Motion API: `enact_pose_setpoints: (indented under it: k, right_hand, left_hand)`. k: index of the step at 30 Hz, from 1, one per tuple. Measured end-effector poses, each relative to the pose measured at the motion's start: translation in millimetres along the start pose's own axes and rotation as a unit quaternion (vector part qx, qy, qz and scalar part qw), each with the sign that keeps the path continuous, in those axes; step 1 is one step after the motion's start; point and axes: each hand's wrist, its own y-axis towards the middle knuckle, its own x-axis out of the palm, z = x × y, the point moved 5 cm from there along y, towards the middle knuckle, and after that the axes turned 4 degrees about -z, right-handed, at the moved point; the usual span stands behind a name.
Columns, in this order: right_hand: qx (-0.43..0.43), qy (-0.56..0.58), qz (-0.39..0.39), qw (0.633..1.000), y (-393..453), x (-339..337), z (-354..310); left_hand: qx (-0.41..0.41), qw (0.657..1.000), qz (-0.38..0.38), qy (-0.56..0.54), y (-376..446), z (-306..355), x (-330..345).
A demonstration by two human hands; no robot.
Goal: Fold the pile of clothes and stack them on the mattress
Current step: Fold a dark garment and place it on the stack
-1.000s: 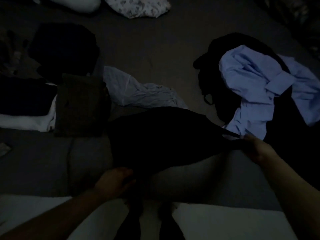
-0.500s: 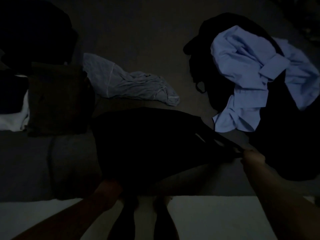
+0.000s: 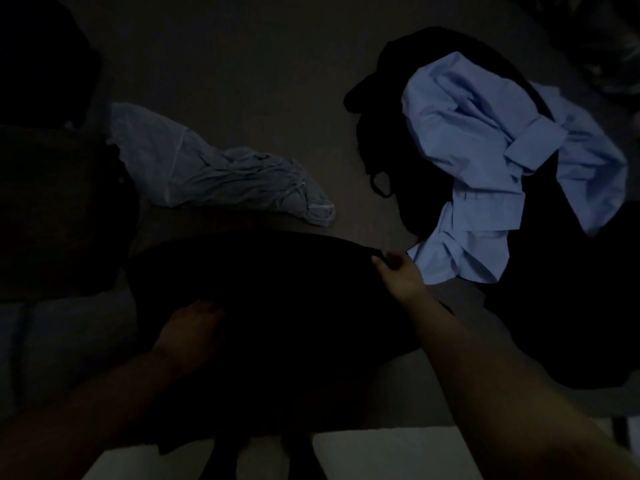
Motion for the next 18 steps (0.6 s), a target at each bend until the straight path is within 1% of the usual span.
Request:
enact_pose_setpoints:
  k: [1,2,3,5,7,9,11,12,13,15,16,17,18]
  right_hand:
    - [0.049,0.072,-0.039,0.995,8,7,-3]
    - [0.088,0.119,-0.068,0.987,17,14,-1]
    - [0.114,0.102,-0.072,0.986,25,17,0]
    - [0.127,0.045,-0.059,0.989,39,19,2]
    - [0.104,0.024,-0.059,0.993,48,18,-1]
    - [0.036,0.001,-0.033,0.999,54,10,-17]
    - [-0.04,0.047,0.013,0.998,52,-7,-36]
    - [-0.067,0.075,0.019,0.995,52,-16,-43]
    - [-0.087,0.101,0.005,0.991,49,-23,-53]
    - [-0.105,0.166,-0.067,0.978,43,-32,-71]
    - [-0.105,0.178,-0.101,0.973,44,-34,-77]
    - [-0.098,0.17,-0.127,0.972,43,-36,-81]
    - [-0.088,0.15,-0.145,0.974,44,-36,-82]
  left_hand:
    - [-0.02,0.999,0.021,-0.014,12,1,-12]
    - [-0.046,0.997,0.053,-0.026,22,0,-28]
    - [-0.067,0.995,0.069,-0.035,31,0,-38]
    - [-0.105,0.99,0.08,-0.042,45,-5,-48]
    - [-0.107,0.989,0.101,-0.03,55,-11,-55]
    - [-0.095,0.991,0.095,-0.011,61,-17,-54]
    - [-0.088,0.995,0.038,0.019,62,-18,-45]
    - [-0.088,0.996,0.006,0.034,59,-16,-38]
    - [-0.079,0.996,-0.014,0.047,55,-14,-28]
    - [-0.014,0.993,-0.022,0.112,42,0,-11]
    - [0.02,0.99,-0.035,0.132,33,7,7]
    - [0.048,0.987,-0.027,0.152,23,18,19]
    - [0.076,0.982,-0.037,0.167,15,28,37]
